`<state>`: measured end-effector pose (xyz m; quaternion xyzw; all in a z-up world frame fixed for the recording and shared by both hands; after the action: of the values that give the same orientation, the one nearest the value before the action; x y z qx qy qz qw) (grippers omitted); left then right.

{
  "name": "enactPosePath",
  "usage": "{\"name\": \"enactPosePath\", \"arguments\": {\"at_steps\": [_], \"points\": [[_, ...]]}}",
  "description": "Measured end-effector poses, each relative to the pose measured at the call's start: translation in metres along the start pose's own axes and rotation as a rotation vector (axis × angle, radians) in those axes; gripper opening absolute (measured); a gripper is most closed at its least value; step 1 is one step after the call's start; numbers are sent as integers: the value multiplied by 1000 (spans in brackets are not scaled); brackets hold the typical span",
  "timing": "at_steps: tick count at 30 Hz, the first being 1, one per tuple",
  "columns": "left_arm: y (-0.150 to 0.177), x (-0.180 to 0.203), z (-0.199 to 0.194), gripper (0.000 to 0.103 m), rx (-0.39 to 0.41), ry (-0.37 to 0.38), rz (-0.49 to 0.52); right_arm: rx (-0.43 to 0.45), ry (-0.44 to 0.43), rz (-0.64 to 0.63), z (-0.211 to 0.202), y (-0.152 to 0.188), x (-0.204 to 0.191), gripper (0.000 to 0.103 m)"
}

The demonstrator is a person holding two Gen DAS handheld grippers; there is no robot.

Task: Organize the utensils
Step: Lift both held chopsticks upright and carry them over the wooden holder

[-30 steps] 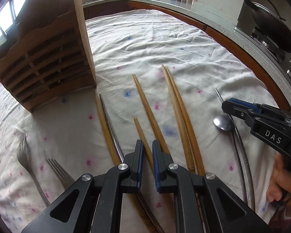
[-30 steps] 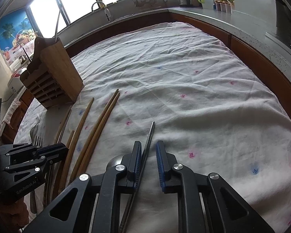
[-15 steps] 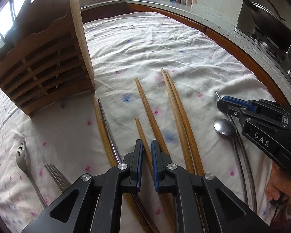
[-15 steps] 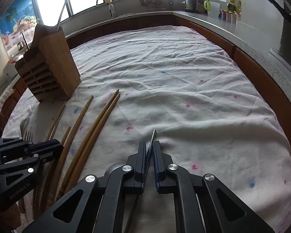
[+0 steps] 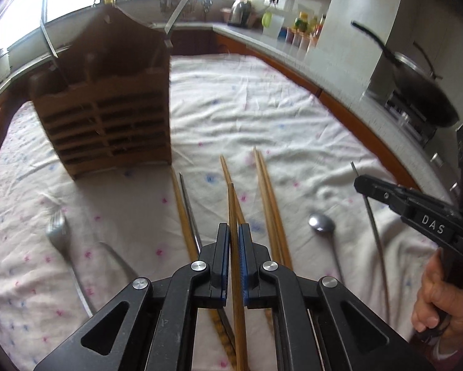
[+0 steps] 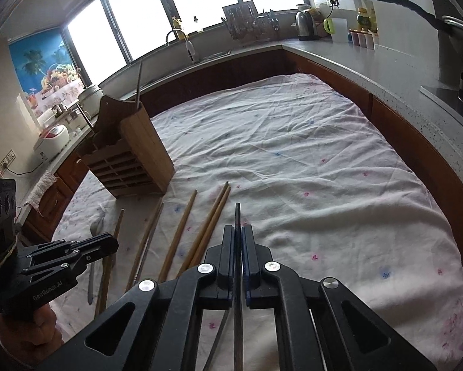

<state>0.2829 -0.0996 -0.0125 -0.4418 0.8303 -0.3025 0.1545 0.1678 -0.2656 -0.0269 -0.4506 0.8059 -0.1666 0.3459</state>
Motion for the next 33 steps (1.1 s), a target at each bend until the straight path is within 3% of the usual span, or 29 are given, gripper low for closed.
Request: {"name": "enactPosePath", "arguments": {"at_steps": [23, 33], "points": [[48, -29, -177, 4, 315, -41, -82, 170, -178, -70, -80, -9, -73, 4], [61, -41, -197, 4, 369, -76, -110, 198, -211, -92, -85, -17, -91, 4]]}}
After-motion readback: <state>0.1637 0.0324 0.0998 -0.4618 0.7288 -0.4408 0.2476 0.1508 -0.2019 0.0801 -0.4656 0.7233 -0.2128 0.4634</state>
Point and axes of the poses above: each gripper's, at about its wrist camera, not at the fingertips, and z roughly the way its jaws point, x to its right, y to its underside, the point moved 2 cm from there along z, roughly the way its jaws point, and after that the axes turned 15 degrees about z, right-handed, at the moved point
